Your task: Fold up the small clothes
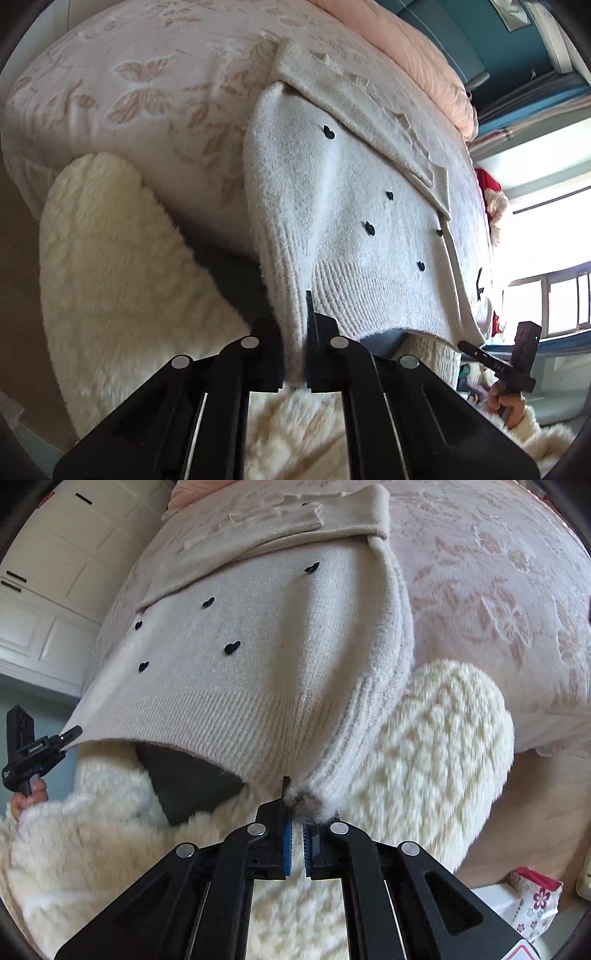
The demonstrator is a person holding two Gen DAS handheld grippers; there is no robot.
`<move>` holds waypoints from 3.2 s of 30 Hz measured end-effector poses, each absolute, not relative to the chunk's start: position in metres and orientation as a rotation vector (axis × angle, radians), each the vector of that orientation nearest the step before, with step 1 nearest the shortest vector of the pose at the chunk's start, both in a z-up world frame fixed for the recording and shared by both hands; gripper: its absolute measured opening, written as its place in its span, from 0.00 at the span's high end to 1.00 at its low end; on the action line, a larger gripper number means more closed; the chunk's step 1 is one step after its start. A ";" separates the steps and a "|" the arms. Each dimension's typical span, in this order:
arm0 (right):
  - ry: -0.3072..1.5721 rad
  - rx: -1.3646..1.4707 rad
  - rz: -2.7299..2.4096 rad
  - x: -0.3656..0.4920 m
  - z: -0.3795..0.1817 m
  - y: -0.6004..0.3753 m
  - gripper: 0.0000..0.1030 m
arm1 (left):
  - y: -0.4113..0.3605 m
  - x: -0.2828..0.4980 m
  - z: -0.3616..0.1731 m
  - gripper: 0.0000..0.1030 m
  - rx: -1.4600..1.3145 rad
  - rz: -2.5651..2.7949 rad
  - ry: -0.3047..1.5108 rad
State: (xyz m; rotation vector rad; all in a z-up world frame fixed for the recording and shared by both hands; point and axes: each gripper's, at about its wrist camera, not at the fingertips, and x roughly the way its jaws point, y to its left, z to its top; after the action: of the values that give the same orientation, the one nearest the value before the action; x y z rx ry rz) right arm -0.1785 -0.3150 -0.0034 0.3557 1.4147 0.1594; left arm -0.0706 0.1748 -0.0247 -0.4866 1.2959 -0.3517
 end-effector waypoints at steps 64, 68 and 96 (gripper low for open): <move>0.946 0.487 0.053 0.094 0.011 -0.287 0.84 | 0.048 0.182 -0.004 0.49 -0.169 -0.173 0.953; 1.070 0.433 0.238 0.089 -0.026 -0.187 0.88 | -0.001 0.145 -0.027 0.49 -0.212 -0.283 1.042; 0.935 1.086 -0.209 -0.010 -0.092 -0.381 0.34 | 0.143 0.109 -0.099 0.07 -0.743 0.051 1.103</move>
State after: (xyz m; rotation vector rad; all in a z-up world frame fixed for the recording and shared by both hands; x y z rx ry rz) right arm -0.0102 -0.3809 -0.0916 1.0861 0.9349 -0.2088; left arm 0.1092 0.1429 -0.0988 -0.7429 1.1026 0.0511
